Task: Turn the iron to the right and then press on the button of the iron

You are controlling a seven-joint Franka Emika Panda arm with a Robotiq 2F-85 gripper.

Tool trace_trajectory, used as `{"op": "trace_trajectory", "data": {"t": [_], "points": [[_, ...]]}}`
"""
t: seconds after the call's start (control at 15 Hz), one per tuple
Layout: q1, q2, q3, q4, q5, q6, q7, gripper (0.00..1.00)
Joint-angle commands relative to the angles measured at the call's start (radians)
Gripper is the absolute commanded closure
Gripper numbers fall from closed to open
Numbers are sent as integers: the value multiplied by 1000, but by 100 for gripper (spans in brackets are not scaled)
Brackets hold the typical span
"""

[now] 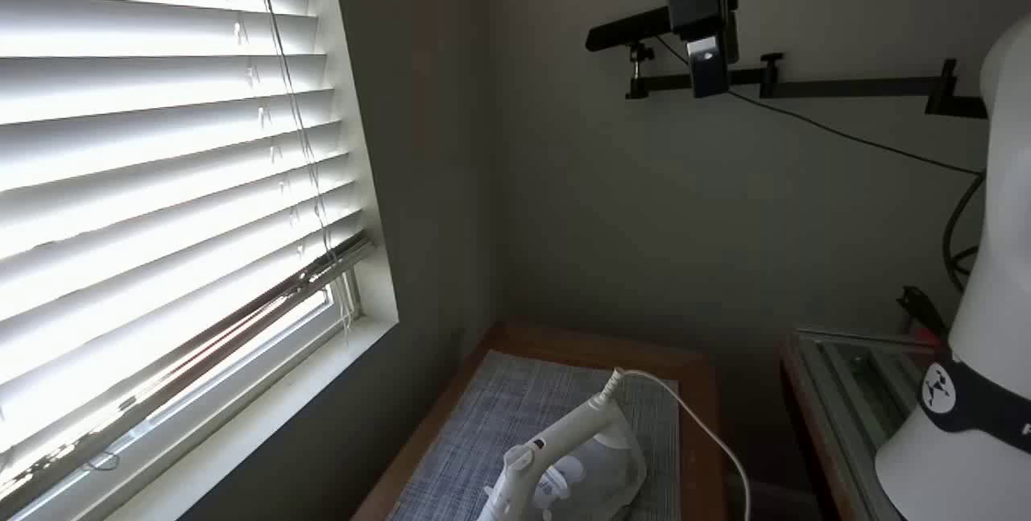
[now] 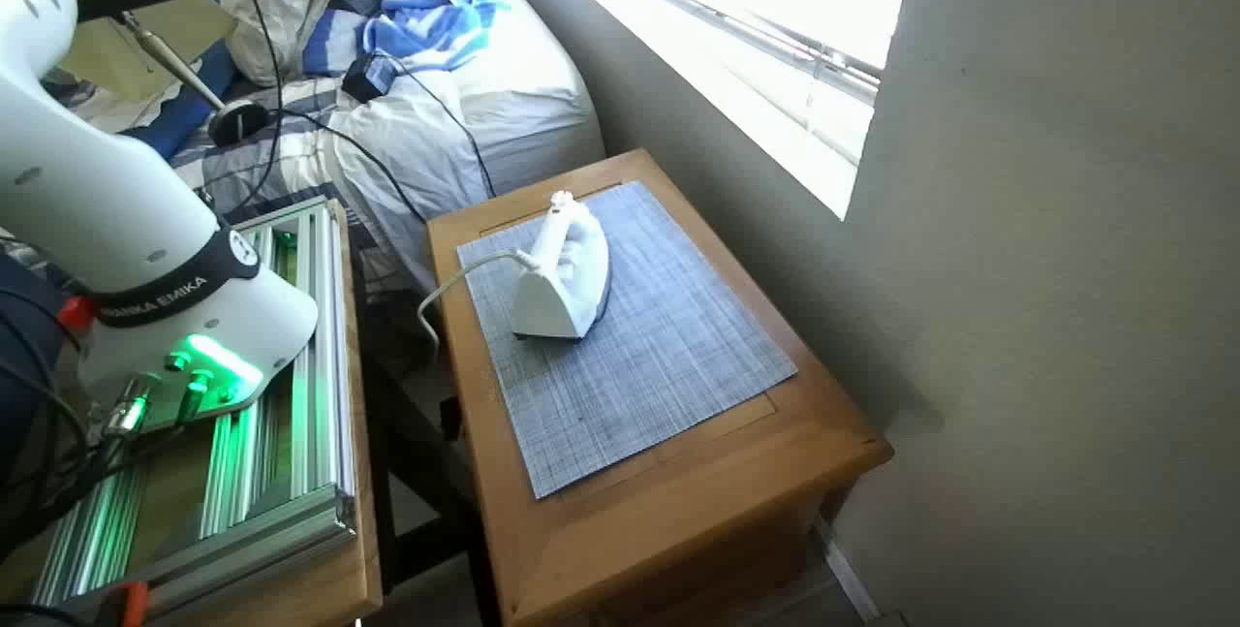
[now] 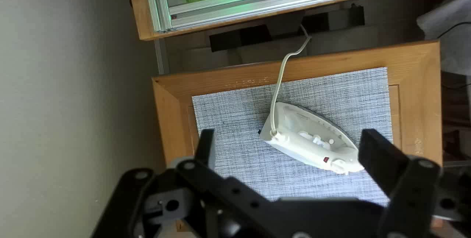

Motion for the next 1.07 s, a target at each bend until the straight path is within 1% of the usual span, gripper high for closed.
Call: {"op": "trace_trajectory", "data": {"t": [0.0,0.8,1.0], "points": [[12,1,-9,2,-5,-2,7,0],[12,1,-9,2,-5,-2,7,0],[-15,22,9,-23,51,47,132,0]]}}
